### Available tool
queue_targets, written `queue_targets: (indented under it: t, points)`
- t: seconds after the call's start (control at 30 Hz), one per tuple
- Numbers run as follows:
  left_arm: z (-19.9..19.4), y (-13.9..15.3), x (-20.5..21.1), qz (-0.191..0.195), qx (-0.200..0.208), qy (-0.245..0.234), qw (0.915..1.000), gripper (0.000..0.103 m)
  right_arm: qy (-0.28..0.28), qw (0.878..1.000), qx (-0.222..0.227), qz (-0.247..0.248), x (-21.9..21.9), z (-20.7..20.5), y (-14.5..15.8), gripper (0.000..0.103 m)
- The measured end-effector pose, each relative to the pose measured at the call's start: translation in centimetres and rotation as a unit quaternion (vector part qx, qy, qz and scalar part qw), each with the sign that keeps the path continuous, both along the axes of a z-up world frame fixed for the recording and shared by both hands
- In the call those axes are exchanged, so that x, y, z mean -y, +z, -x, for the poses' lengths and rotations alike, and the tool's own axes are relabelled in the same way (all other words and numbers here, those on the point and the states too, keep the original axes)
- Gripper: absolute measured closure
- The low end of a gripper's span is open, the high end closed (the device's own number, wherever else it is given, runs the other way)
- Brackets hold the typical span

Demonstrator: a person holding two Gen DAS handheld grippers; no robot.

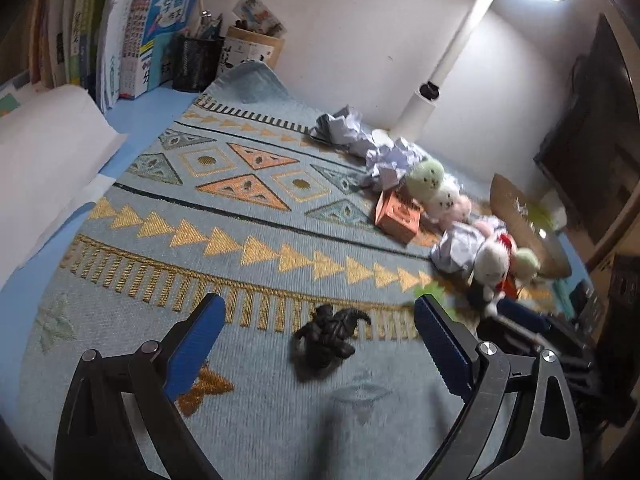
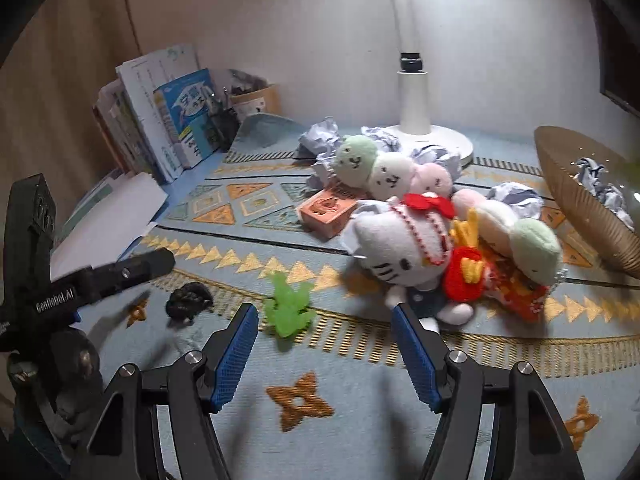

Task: Organize objects
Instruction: 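Close left tool on black toy figure while right tool grasps green toy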

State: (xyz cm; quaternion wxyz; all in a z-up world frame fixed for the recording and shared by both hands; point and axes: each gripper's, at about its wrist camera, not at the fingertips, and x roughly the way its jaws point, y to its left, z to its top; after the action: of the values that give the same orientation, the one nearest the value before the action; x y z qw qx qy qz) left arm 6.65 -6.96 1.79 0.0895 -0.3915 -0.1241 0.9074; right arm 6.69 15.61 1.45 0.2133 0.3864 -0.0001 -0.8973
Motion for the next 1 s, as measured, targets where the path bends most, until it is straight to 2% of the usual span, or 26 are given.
queue_targets:
  t: [0.07,0.13,0.23,0.33,0.37,0.43,0.47,0.5,0.57,0.67,0.77,0.97,1.0]
  points:
    - [-0.4,-0.3,-1.2,0.052,0.005,-0.020,0.9984,0.008,0.011,1.000,0.008,-0.022,1.4,0.5,-0.5,0.035]
    - [-0.6,-0.6,-1.9,0.074,0.006,-0.031,0.9967,0.009,0.015,0.999,0.018,-0.041,2.4,1.1,-1.0,0.035]
    - [0.0,-1.0,-2.2,0.075,0.024,-0.037,0.9962,0.021,0.015,0.998,0.035,-0.055,3.2,1.9,-1.8,0.039]
    - [0.7,-1.3,-2.0,0.065,0.041,-0.041,0.9962,0.030,0.024,0.997,0.054,-0.056,3.5,2.4,-2.7,0.048]
    - [0.9,-1.4,-2.1,0.061,0.042,-0.045,0.9963,0.038,0.021,0.997,0.050,-0.057,3.5,2.4,-2.6,0.049]
    - [1.2,-1.5,-2.4,0.060,0.045,-0.051,0.9958,0.041,0.022,0.997,0.050,-0.056,3.6,2.6,-2.6,0.052]
    - [1.3,-1.5,-2.7,0.066,0.044,-0.054,0.9954,0.049,0.023,0.997,0.048,-0.056,3.6,2.5,-2.6,0.056]
    - [1.4,-1.5,-3.0,0.068,0.045,-0.062,0.9948,0.057,0.026,0.997,0.046,-0.057,3.6,2.5,-2.6,0.065]
    - [1.4,-1.5,-3.5,0.076,0.043,-0.061,0.9943,0.071,0.031,0.997,0.044,-0.049,3.5,2.3,-2.3,0.068]
    - [1.5,-1.1,-3.6,0.056,0.041,-0.061,0.9957,0.071,0.026,0.998,0.038,-0.042,2.5,1.9,-1.6,0.069]
    - [1.1,-0.1,-4.6,0.044,0.015,-0.072,0.9963,0.071,0.025,0.999,0.026,-0.038,0.9,1.1,-0.6,0.069]
    - [1.4,-0.4,-7.5,0.047,-0.006,-0.092,0.9946,0.071,0.020,0.999,0.038,-0.033,-1.4,0.6,-1.3,0.069]
    - [1.5,-0.6,-7.7,0.057,-0.004,-0.089,0.9944,0.071,0.021,0.998,0.043,-0.031,-1.6,0.5,-1.7,0.068]
